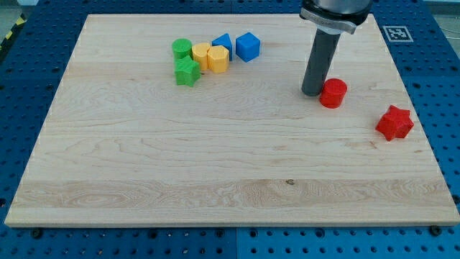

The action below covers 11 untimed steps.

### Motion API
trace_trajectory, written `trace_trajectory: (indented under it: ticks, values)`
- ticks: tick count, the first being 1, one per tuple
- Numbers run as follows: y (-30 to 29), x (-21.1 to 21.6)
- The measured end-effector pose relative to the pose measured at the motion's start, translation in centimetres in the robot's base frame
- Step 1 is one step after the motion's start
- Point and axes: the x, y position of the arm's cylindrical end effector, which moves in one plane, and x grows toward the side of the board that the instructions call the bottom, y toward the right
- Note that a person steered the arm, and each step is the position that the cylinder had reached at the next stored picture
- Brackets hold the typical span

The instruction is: Push the red circle to the top of red star

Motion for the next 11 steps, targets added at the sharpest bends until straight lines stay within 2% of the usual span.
trace_trajectory:
  ticks: [5,8,11]
  values:
    - [1.6,1.6]
    - [6.0,1.6]
    - [7.9,1.6]
